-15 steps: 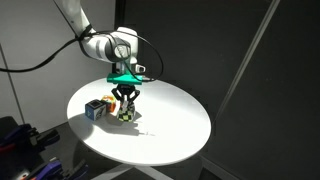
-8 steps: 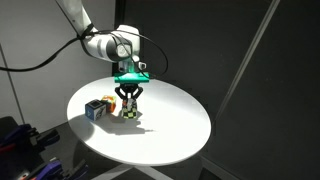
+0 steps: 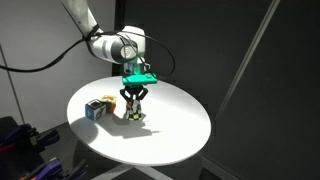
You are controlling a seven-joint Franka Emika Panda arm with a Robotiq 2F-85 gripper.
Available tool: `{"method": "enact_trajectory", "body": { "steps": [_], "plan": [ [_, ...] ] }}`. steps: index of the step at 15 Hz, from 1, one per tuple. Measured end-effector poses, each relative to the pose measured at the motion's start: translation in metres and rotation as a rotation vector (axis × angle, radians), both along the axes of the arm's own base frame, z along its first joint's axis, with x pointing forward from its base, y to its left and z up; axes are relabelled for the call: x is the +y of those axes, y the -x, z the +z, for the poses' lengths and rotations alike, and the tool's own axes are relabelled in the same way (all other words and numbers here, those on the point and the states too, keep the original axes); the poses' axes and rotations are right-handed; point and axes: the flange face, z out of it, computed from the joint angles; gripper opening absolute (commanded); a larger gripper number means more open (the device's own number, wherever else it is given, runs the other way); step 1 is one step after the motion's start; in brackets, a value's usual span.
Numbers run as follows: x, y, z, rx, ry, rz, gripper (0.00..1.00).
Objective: Move the black and white object to the right, then back to the left
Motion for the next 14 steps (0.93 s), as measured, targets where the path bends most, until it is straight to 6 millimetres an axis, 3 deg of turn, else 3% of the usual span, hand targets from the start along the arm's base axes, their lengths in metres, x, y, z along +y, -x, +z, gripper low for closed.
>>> {"method": "enact_trajectory", "body": {
  "steps": [9,14],
  "plan": [
    [-0.057,-0.011,-0.003,-0.024,-0.026,-0.108,0.05],
    [-0.084,-0.008,-0.017,-0.008,-0.021,-0.153,0.05]
  ]
}}
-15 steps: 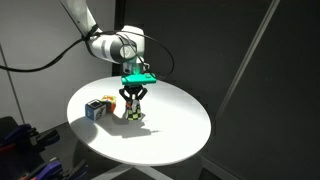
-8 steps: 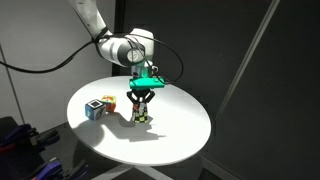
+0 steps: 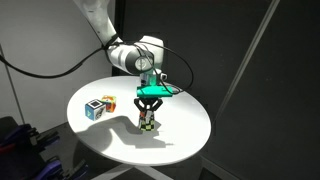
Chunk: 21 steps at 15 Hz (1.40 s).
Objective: Move the black and white object to the right, then back to the left
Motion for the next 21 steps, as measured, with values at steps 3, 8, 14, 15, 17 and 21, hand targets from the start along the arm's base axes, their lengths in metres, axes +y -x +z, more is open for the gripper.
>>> {"method": "enact_trajectory", "body": {
  "steps": [3,8,14,15,17,21],
  "plan": [
    [-0.007,0.002,-0.010,0.016,-0.001,-0.011,0.05],
    [-0.014,0.003,-0.027,0.037,-0.004,-0.022,0.05],
    [-0.023,-0.004,-0.052,0.058,-0.004,-0.028,0.05],
    [-0.023,-0.005,-0.056,0.061,-0.004,-0.029,0.05],
    [-0.024,-0.006,-0.062,0.067,-0.005,-0.028,0.30],
    [-0.025,-0.008,-0.068,0.072,-0.005,-0.028,0.58]
  ]
}}
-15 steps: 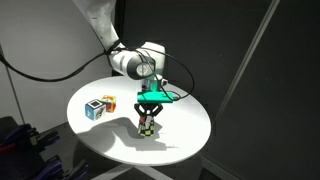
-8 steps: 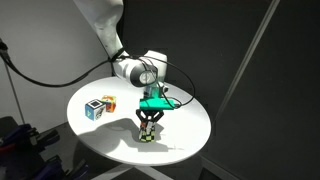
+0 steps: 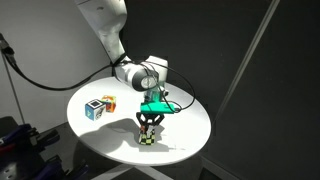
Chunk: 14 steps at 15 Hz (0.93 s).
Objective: Move the black and white object to the right, then back to the left
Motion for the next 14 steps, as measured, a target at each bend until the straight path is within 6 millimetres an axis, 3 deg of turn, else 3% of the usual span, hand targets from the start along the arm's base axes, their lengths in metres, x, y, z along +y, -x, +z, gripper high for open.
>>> {"method": "enact_trajectory", "body": {
  "steps": [5,9,14],
  "plan": [
    [0.000,-0.001,0.000,-0.002,0.001,0.000,0.98],
    [0.000,-0.003,0.005,-0.010,0.002,0.001,1.00],
    [0.002,-0.007,0.026,-0.023,0.004,0.003,1.00]
  ]
}}
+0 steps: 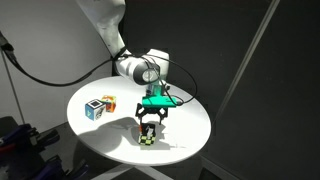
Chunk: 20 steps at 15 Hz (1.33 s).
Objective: Move the black and white object to the right, then back to the left
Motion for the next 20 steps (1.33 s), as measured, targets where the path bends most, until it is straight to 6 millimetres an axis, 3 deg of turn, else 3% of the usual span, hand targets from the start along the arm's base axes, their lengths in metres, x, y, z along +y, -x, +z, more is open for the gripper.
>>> {"method": "enact_trajectory", "body": {
  "steps": [10,20],
  "plan": [
    [0.001,-0.001,0.054,-0.028,0.008,-0.007,1.00],
    [-0.002,0.007,0.038,-0.001,-0.001,-0.025,1.00]
  ]
}}
